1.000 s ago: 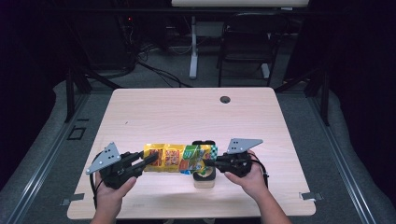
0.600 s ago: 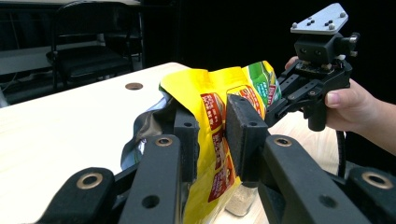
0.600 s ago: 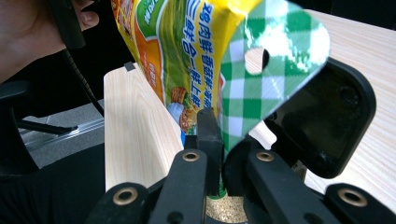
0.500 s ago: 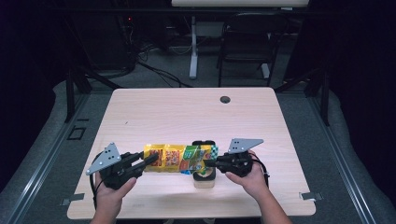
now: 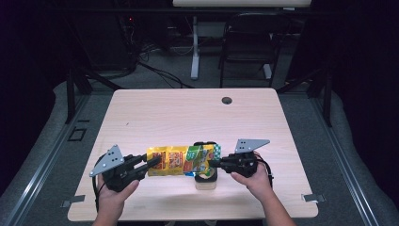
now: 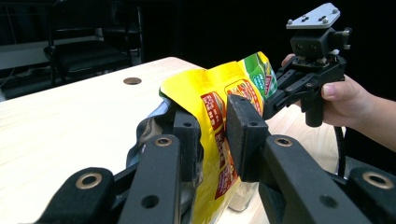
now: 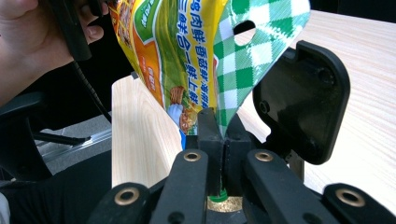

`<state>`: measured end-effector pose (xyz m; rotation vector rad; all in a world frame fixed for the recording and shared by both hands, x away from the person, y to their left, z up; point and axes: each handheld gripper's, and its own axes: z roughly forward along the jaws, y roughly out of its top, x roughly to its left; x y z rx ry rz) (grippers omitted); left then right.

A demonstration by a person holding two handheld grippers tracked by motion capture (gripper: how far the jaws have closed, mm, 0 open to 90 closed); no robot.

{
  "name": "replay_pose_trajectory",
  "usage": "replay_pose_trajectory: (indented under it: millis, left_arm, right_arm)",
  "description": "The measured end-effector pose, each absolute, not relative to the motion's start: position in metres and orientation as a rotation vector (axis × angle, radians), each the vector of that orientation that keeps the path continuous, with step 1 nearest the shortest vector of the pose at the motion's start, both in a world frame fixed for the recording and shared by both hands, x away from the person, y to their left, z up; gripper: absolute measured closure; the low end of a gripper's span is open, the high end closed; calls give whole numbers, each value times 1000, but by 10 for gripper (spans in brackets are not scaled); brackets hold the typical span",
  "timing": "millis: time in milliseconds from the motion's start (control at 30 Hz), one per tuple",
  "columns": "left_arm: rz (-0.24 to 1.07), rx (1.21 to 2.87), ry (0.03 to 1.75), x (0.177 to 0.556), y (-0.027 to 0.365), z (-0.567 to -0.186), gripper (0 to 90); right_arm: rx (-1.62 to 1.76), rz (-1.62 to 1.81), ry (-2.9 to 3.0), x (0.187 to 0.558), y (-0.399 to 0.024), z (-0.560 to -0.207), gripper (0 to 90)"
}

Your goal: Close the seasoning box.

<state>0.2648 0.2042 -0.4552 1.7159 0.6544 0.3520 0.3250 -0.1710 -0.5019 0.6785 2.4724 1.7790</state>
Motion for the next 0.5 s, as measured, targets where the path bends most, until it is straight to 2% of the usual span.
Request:
replay_pose_trajectory:
  millis: [500]
  left_arm:
    - [316,1727,664,268,217,-468,716]
  right_arm:
    - [656,1764,2438,319,-159,-497,900]
